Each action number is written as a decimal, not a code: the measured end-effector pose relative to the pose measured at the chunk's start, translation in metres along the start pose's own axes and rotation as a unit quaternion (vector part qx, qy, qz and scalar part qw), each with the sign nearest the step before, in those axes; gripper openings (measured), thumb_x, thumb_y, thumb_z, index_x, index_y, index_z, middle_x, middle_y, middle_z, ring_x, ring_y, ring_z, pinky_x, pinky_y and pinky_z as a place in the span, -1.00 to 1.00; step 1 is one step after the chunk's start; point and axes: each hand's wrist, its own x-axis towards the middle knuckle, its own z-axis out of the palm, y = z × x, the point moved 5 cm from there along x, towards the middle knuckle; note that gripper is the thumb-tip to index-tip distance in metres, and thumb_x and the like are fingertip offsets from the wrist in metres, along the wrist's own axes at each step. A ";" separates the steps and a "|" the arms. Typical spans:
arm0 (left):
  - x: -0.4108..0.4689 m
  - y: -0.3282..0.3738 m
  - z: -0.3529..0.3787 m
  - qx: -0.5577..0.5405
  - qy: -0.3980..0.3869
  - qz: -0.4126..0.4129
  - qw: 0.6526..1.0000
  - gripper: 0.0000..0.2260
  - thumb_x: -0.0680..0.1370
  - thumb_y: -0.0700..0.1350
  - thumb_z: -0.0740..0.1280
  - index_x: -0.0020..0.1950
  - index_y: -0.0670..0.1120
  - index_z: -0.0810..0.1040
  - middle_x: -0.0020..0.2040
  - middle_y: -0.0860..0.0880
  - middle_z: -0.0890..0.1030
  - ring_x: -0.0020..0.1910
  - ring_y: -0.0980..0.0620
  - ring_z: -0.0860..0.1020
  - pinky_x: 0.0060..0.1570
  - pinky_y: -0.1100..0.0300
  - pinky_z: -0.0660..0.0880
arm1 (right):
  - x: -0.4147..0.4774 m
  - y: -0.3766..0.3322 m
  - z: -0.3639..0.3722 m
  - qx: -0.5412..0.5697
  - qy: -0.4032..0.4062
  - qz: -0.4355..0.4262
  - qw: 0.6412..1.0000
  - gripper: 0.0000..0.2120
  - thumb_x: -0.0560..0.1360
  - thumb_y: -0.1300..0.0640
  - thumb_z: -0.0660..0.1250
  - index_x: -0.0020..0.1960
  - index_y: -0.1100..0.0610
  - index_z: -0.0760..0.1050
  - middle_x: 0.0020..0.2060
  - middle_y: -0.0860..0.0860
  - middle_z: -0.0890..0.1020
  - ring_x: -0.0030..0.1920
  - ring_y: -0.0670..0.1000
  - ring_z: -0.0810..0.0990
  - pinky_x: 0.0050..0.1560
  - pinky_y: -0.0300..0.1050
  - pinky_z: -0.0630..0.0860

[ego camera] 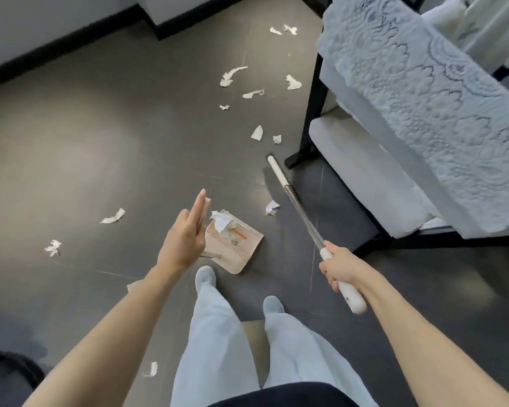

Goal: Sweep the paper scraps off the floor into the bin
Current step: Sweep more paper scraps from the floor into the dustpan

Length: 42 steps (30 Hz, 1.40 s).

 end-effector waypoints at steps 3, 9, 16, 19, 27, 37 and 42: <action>0.024 -0.017 -0.004 0.002 -0.012 -0.013 1.000 -0.38 0.57 -0.28 0.22 0.55 0.06 0.06 0.03 -0.18 0.52 -0.13 -0.18 0.47 -0.07 -0.02 0.45 | 0.006 -0.008 0.035 0.055 -0.029 0.039 0.997 -0.26 0.48 0.32 0.12 0.56 -0.15 0.05 -0.25 0.08 0.49 -0.47 -0.07 0.33 -0.48 -0.23 0.35; 0.061 -0.055 -0.028 -0.007 -0.029 -0.039 0.999 -0.35 0.58 -0.24 0.20 0.56 0.11 -0.03 0.19 -0.11 0.50 -0.08 -0.08 0.43 -0.08 0.08 0.41 | -0.013 -0.057 0.105 0.108 -0.098 0.060 0.988 -0.35 0.50 0.33 0.14 0.50 -0.12 0.19 -0.40 0.02 0.41 -0.53 -0.12 0.28 -0.58 -0.32 0.28; 0.113 -0.089 -0.074 -0.053 -0.045 -0.002 0.998 -0.36 0.57 -0.30 0.21 0.57 0.00 0.02 0.27 -0.11 0.52 0.00 -0.03 0.37 -0.02 0.31 0.22 | -0.037 -0.139 0.123 0.086 -0.091 0.021 0.992 -0.34 0.49 0.36 0.14 0.49 -0.13 0.23 -0.39 0.02 0.41 -0.56 -0.12 0.28 -0.58 -0.32 0.27; 0.143 -0.095 -0.095 -0.059 -0.027 0.013 0.998 -0.37 0.56 -0.36 0.21 0.56 -0.07 0.04 0.34 -0.04 0.48 -0.03 0.00 0.34 -0.01 0.36 0.19 | -0.031 -0.180 0.125 0.101 -0.074 -0.004 0.992 -0.33 0.50 0.37 0.15 0.51 -0.11 0.20 -0.41 0.03 0.42 -0.57 -0.13 0.29 -0.59 -0.32 0.27; 0.268 -0.099 -0.121 -0.047 -0.002 0.038 0.998 -0.36 0.54 -0.38 0.24 0.56 -0.09 0.07 0.35 -0.10 0.47 0.02 -0.12 0.40 0.04 0.38 0.19 | 0.029 -0.280 0.093 0.193 -0.010 -0.046 0.980 -0.36 0.53 0.36 0.16 0.52 -0.10 0.21 -0.39 0.04 0.46 -0.57 -0.13 0.30 -0.60 -0.31 0.30; 0.451 -0.078 -0.105 -0.026 -0.048 0.087 0.995 -0.35 0.51 -0.40 0.26 0.54 -0.12 0.12 0.26 -0.13 0.53 0.01 -0.06 0.42 0.02 0.40 0.22 | 0.131 -0.400 0.002 0.231 0.069 -0.040 0.970 -0.30 0.50 0.38 0.13 0.55 -0.08 0.14 -0.35 0.07 0.43 -0.51 -0.08 0.30 -0.58 -0.27 0.30; 0.525 -0.077 -0.091 -0.018 -0.095 0.078 0.992 -0.33 0.55 -0.32 0.25 0.56 0.04 0.05 0.12 -0.18 0.52 0.01 -0.11 0.44 0.05 0.23 0.29 | 0.159 -0.423 -0.036 0.210 0.090 -0.004 0.973 -0.30 0.48 0.34 0.18 0.54 -0.09 0.17 -0.36 0.10 0.49 -0.48 -0.04 0.36 -0.47 -0.18 0.37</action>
